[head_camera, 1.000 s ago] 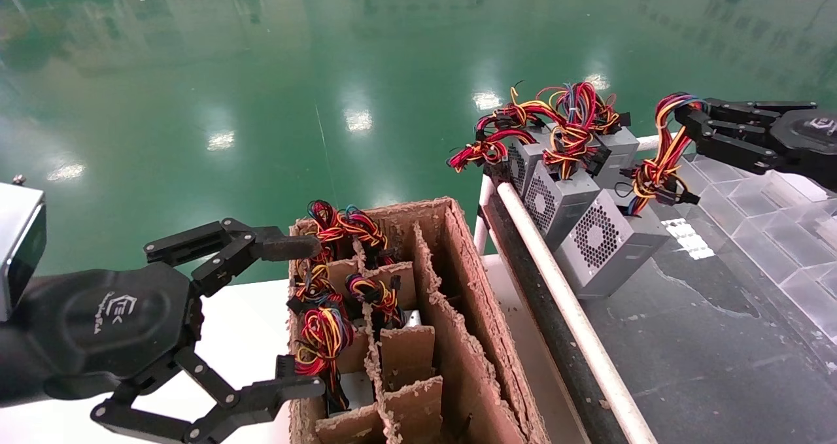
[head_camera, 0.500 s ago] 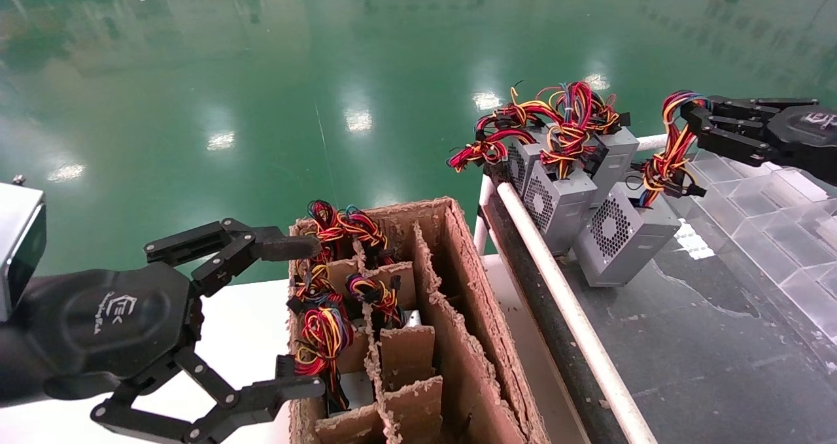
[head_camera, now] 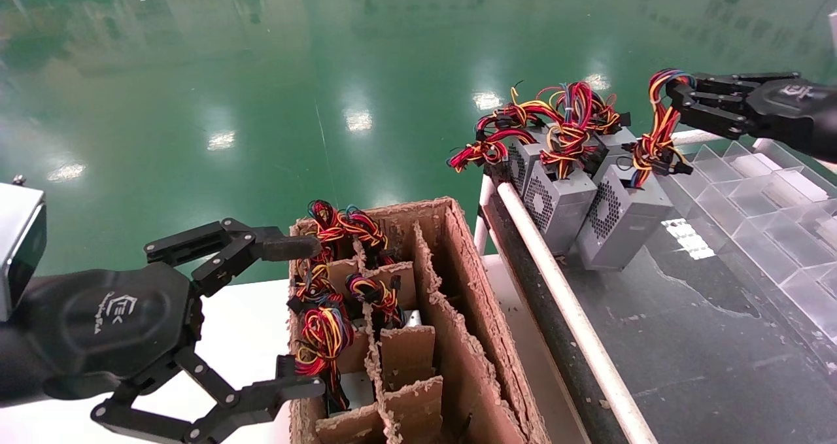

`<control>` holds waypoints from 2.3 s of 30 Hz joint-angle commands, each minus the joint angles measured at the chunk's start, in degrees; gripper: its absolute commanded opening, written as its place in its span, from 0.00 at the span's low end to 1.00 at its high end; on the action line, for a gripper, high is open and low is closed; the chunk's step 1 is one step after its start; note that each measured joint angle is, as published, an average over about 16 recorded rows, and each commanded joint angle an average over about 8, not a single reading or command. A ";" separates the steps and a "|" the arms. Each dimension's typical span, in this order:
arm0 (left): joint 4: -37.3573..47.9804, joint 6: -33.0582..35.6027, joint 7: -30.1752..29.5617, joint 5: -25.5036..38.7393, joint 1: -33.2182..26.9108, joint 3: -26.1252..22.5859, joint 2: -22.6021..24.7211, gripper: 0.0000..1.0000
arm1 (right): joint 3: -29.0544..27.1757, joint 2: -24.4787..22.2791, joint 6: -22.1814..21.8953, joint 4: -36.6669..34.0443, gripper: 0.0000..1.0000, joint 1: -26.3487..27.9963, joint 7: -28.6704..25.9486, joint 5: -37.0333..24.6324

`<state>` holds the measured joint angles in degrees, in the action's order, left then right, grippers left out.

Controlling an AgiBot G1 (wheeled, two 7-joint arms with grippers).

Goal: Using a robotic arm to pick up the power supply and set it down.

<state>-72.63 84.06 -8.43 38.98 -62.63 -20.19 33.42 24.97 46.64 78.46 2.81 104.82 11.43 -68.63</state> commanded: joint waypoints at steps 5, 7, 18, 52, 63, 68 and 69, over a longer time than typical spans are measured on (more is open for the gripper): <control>0.00 0.00 0.00 0.00 0.00 0.00 0.00 1.00 | 1.29 1.64 -1.70 0.07 0.00 1.78 0.01 -1.89; 0.00 0.00 0.00 0.00 0.00 -0.01 0.00 1.00 | 1.65 2.35 -2.41 -0.05 0.00 2.14 0.06 -2.41; 0.00 -0.01 0.01 -0.01 0.00 -0.01 -0.01 1.00 | 3.70 7.79 -9.19 -0.61 0.00 3.52 1.19 -5.41; 0.00 -0.02 0.02 -0.03 -0.01 -0.04 -0.02 1.00 | 3.97 11.65 -12.53 -2.31 1.00 4.19 4.59 -5.90; 0.00 -0.02 0.02 -0.03 -0.01 -0.05 -0.02 1.00 | 4.52 11.46 -13.52 -2.31 1.00 4.37 5.58 -6.70; 0.00 -0.02 0.03 -0.03 -0.01 -0.05 -0.02 1.00 | 4.49 11.11 -12.79 -2.38 1.00 4.77 5.38 -6.65; 0.00 -0.02 0.03 -0.04 -0.01 -0.05 -0.02 1.00 | 4.39 10.98 -12.38 -2.37 1.00 4.91 5.28 -6.51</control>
<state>-72.63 84.04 -8.40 38.94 -62.65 -20.25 33.40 29.07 57.39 66.99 0.53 109.89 16.55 -74.71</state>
